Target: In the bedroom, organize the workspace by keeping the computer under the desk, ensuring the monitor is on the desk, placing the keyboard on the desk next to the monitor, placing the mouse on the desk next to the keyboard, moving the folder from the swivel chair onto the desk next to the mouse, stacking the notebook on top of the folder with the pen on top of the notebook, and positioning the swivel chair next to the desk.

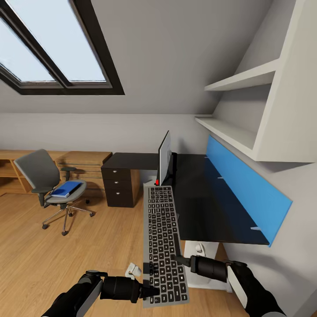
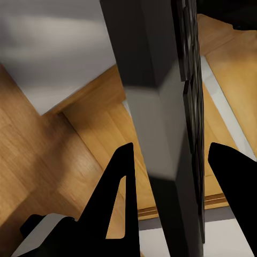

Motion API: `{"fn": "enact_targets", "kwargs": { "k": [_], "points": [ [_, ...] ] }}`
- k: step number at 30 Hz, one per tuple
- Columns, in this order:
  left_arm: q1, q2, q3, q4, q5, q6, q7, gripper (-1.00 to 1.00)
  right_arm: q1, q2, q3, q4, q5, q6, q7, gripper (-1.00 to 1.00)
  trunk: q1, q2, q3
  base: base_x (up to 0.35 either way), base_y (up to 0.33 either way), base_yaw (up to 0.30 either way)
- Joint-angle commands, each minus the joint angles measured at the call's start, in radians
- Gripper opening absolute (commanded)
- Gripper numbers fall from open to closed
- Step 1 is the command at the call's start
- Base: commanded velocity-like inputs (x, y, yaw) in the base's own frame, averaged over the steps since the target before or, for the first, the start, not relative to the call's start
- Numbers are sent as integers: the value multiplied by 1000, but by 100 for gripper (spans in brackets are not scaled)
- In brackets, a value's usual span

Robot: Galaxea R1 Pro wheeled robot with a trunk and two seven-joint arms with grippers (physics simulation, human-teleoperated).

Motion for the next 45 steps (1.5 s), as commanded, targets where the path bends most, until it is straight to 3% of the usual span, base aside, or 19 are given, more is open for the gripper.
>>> {"fn": "enact_targets", "kwargs": {
  "k": [1, 5, 10, 40, 41, 45],
  "points": [
    [-1, 1, -4, 0, 10, 9, 2, -100, 0, 0, 13, 0, -5, 7, 1, -100, 0, -1, 0, 0, 0, 0],
    [-1, 1, -4, 0, 10, 9, 1, -100, 0, -1, 50, 0, -6, 6, 1, -100, 0, -1, 0, 0, 0, 0],
    [-1, 1, -4, 0, 10, 9, 2, -100, 0, -1, 64, 0, -7, 5, 0, -100, 0, -1, 0, 0, 0, 0],
    [-1, 3, -3, 0, 10, 9, 1, -100, 0, -2, 65, 0, -7, 5, 1, -100, 0, -1, 0, 0, 0, 0],
    [-1, 3, -3, 0, 10, 9, 1, 100, 0, -2, 65, 0, -7, 5, 1, -100, 0, -1, 0, 0, 0, 0],
    [-1, 3, -2, 0, 10, 9, 1, 100, 0, -3, 65, -1, -7, 5, 1, -100, 0, -1, 0, 0, 0, 0]
  ]
}}
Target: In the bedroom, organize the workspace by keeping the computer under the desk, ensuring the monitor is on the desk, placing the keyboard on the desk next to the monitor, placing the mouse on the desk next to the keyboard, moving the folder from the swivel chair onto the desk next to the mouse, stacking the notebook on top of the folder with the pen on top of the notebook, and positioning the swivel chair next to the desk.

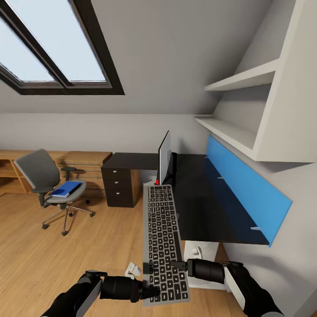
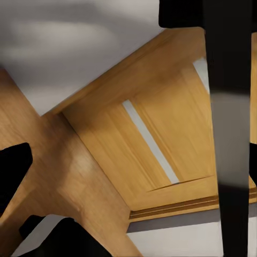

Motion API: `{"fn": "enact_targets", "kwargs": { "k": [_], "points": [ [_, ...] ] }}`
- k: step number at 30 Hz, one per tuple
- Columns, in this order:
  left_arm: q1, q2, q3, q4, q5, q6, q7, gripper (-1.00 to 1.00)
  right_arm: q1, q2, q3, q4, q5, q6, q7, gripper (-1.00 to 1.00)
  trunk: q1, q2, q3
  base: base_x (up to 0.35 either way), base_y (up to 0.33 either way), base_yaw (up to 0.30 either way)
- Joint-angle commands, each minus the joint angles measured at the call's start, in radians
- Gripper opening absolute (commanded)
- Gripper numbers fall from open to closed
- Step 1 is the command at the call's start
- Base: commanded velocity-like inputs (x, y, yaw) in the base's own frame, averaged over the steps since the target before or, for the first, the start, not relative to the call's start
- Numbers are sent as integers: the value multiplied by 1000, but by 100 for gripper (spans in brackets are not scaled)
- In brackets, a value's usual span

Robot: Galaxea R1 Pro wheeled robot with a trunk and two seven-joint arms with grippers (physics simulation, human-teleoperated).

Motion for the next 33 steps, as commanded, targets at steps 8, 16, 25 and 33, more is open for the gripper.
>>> {"fn": "enact_targets", "kwargs": {
  "k": [8, 16, 25, 33],
  "points": [
    [0, 4, -4, 1, 6, 7, 2, 100, 0, -1, 3, 1, -12, 11, 0, -100, 0, -1, 0, 0, 0, 0],
    [0, 8, -3, 1, 6, 7, 2, 100, 0, -3, 0, 0, -14, 12, 0, -100, 0, -1, 0, 0, 0, 0],
    [0, 24, -2, 4, 8, 7, 1, 100, 0, -9, -36, 1, -14, 13, -3, -100, 0, -1, 0, 0, 0, 0],
    [0, 31, 1, 6, 9, 8, 8, 100, 0, -18, -197, 0, -13, 14, -57, -100, 0, -1, 0, 0, 0, 0]
  ]
}}
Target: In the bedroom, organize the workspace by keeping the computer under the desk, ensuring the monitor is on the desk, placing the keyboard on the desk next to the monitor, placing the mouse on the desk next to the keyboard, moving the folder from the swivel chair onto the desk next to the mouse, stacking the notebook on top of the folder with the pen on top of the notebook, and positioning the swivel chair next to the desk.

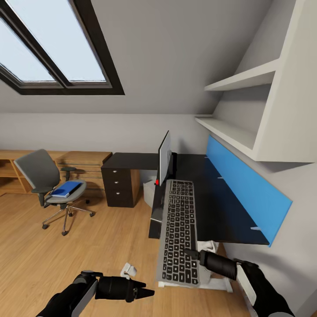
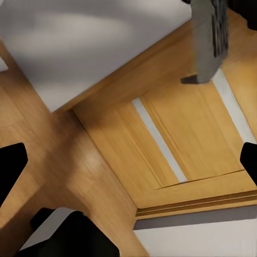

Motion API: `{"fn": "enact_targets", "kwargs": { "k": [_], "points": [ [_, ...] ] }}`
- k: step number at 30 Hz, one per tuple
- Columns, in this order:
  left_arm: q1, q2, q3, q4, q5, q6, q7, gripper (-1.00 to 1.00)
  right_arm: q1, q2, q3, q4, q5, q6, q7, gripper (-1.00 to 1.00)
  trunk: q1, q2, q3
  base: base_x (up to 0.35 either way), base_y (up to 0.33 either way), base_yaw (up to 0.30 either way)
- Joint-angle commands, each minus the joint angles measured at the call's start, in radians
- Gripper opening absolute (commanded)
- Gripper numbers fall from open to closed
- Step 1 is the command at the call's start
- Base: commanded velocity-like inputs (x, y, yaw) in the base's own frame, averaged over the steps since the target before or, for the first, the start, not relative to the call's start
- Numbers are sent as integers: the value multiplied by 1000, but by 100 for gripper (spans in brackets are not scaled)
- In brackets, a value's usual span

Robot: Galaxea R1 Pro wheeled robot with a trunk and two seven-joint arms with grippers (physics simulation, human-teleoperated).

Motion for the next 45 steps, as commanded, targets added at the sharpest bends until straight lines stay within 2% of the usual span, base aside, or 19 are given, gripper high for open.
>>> {"fn": "enact_targets", "kwargs": {
  "k": [1, 4, 11, 14, 16, 18, 23, 25, 28, 34, 37, 42, 45],
  "points": [
    [-1, 1, -5, 0, 10, 9, 2, 100, 0, 0, -14, 0, -9, 11, -6, -100, 0, -1, 0, 0, 0, 0],
    [-1, 2, -4, 2, 9, 10, 8, 100, 0, 0, -60, 0, -9, 11, -34, -100, 0, -1, 0, 0, 0, 0],
    [-1, 2, 9, 27, 12, 11, 27, 100, 0, 1, -84, 0, -9, 13, -50, -100, 0, -1, 0, 0, 0, 0],
    [-1, 0, 59, 32, 13, 12, 30, 100, 0, 3, -87, 0, -10, 13, -56, -100, 0, -1, 0, 0, 0, 0],
    [-1, -9, 134, 38, 14, 13, 61, 100, 0, 5, -88, -1, -11, 12, -67, -100, 0, -1, 0, 0, 0, 0],
    [-1, -17, 164, 41, 14, 13, 96, 100, 0, 6, -88, -1, -11, 11, -70, -100, 0, -1, 0, 0, 0, 0],
    [-1, -67, 263, 45, 30, 12, 284, 100, 0, 29, -89, -1, -13, 2, -75, -100, 0, -1, 0, 0, 0, 0],
    [-1, -89, 300, 46, 50, 11, 336, 100, 0, 40, -90, -1, -13, -5, -75, -100, 0, -1, 0, 0, 0, 0],
    [-1, -113, 335, 46, 78, 11, 382, 100, 0, 53, -91, -1, -14, -25, -77, -100, 0, -1, 0, 0, 0, 0],
    [-1, -148, 352, 46, 105, 11, 401, 100, 0, 67, -128, -1, -14, -36, -83, -100, 0, -1, 0, 0, 0, 0],
    [-1, -164, 356, 50, 124, 11, 403, 100, 0, 88, -178, -1, -14, -38, -100, -100, 0, -1, 0, 0, 0, 0],
    [-1, -170, 358, 100, 133, 9, 403, 100, 0, 117, -244, -2, -14, -51, -154, -100, 0, -1, 0, 0, 0, 0],
    [-1, -171, 358, 118, 136, 8, 403, 100, 0, 123, -259, -2, -14, -66, -172, -100, 0, -1, 0, 0, 0, 0]
  ]
}}
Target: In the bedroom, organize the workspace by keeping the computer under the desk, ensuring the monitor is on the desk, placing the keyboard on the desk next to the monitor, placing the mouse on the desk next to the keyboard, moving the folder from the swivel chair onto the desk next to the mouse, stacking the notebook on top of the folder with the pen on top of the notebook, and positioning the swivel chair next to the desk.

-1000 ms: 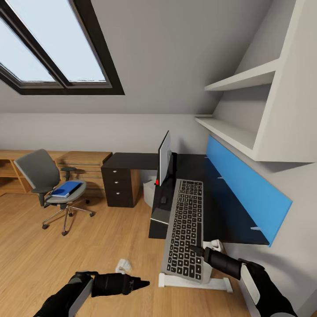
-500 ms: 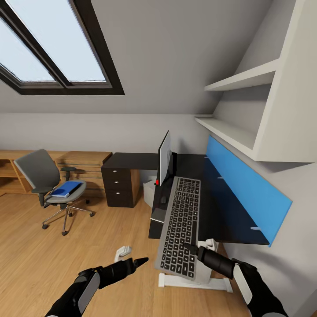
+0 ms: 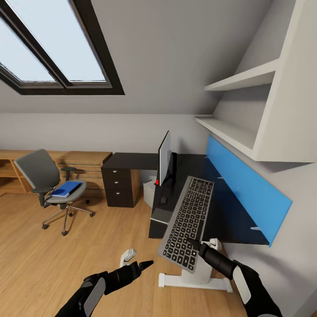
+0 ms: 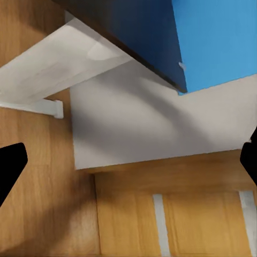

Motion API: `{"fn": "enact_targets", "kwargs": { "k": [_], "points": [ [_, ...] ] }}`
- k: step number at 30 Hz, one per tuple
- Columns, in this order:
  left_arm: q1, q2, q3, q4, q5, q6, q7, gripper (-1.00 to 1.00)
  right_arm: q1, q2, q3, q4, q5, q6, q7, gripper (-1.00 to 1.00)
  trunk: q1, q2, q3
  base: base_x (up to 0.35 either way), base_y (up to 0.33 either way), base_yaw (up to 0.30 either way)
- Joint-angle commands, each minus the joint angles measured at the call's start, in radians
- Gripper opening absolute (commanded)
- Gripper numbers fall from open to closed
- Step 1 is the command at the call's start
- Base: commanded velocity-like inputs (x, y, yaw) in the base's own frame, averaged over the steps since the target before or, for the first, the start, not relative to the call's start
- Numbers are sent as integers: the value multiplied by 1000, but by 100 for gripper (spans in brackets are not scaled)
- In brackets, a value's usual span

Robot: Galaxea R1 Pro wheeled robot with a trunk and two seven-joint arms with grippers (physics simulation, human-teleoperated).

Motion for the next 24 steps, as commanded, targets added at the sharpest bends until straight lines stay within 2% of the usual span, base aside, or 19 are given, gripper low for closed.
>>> {"fn": "enact_targets", "kwargs": {
  "k": [1, 4, 7, 14, 18, 24],
  "points": [
    [0, 0, -1, 3, 10, 8, 1, 100, -1, 2, -6, 0, -4, 3, 1, -100, 0, -1, 0, 0, 0, 0],
    [0, 0, -2, 11, 11, 8, 1, 100, -1, 12, -10, 0, -4, -21, -9, -100, 0, -1, 0, 0, 0, 0],
    [0, -3, -3, 20, 10, 6, 1, 100, -1, 34, -12, 0, -5, -56, -32, -100, 0, -1, 0, 0, 0, 0],
    [0, -2, -3, 43, 10, 5, -1, 100, -1, 87, -13, 0, -7, -192, -123, -100, 0, -1, 0, 0, 0, 0],
    [0, -2, -3, 46, 10, 4, -1, 100, -1, 128, -12, -1, -7, -258, -177, -100, 0, -1, 0, 0, 0, 0],
    [0, -3, -4, 49, 10, 4, 0, 100, -1, 135, -12, -1, -8, -293, -201, -100, 0, -1, 0, 0, 0, 0]
  ]
}}
